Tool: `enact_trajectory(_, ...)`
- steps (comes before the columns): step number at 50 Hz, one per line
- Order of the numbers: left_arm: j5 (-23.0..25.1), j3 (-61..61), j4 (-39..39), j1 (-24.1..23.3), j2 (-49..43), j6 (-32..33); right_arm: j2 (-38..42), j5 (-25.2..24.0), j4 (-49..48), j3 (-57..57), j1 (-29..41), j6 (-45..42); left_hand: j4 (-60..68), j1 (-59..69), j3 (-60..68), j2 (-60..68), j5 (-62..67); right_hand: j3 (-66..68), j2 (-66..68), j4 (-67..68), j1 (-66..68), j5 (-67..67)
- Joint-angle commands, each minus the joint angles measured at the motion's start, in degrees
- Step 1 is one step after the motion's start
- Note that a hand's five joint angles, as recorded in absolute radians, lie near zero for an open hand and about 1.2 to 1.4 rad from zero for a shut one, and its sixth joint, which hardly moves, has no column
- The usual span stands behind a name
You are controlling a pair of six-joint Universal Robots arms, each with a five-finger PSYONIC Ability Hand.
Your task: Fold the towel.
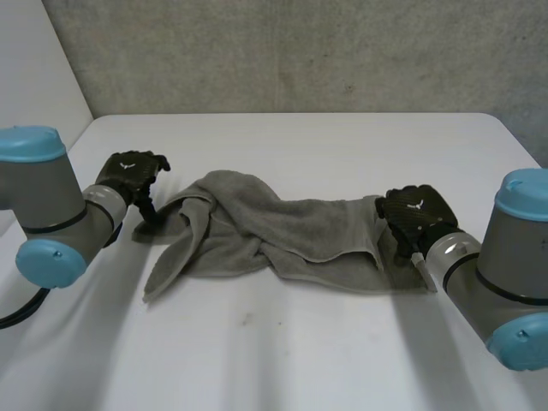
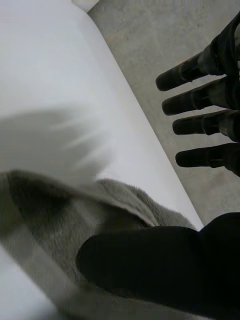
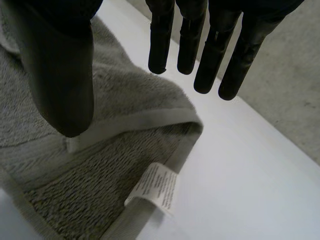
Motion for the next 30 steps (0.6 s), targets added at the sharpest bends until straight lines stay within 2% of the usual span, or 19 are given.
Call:
enact_trajectory(1, 0.4, 3.8, 0.9, 0.8, -5.1, 0.2, 2.3, -0.3, -0.9, -0.2, 0.7, 2.6, 3.1, 3.0, 3.0, 3.0, 3.0, -0.2, 0.1, -0.1, -0.3, -0.7)
enact_trajectory(7, 0.4, 6.4, -1.0, 1.3, -7.9, 0.2, 3.0, -0.6, -3.3, 0.2, 2.5, 6.8, 2.9, 2.8, 2.8, 2.8, 2.8, -5.3, -5.0, -5.1, -5.3, -5.8)
enact_trajectory(21, 0.5, 10.7, -1.2, 1.5, -11.9, 0.2, 7.5, -0.1, -7.4, -1.5, 6.1, 5.1, 3.6, 3.5, 3.5, 3.5, 3.5, -3.9, -3.6, -3.8, -4.0, -4.4)
enact_trajectory(29, 0.9, 16.5, -1.5, 1.4, -16.6, 0.1, 10.7, 0.4, -7.8, -4.3, 6.3, 0.8, 13.8, 13.8, 13.8, 13.8, 13.7, 0.6, 0.9, 0.8, 0.5, 0.1)
enact_trajectory(30, 2.1, 17.3, -1.5, 1.3, -17.4, 0.0, 11.1, 0.7, -8.0, -4.9, 6.3, 0.4, 15.0, 14.9, 14.9, 14.9, 14.9, 2.9, 3.2, 3.1, 2.9, 2.5)
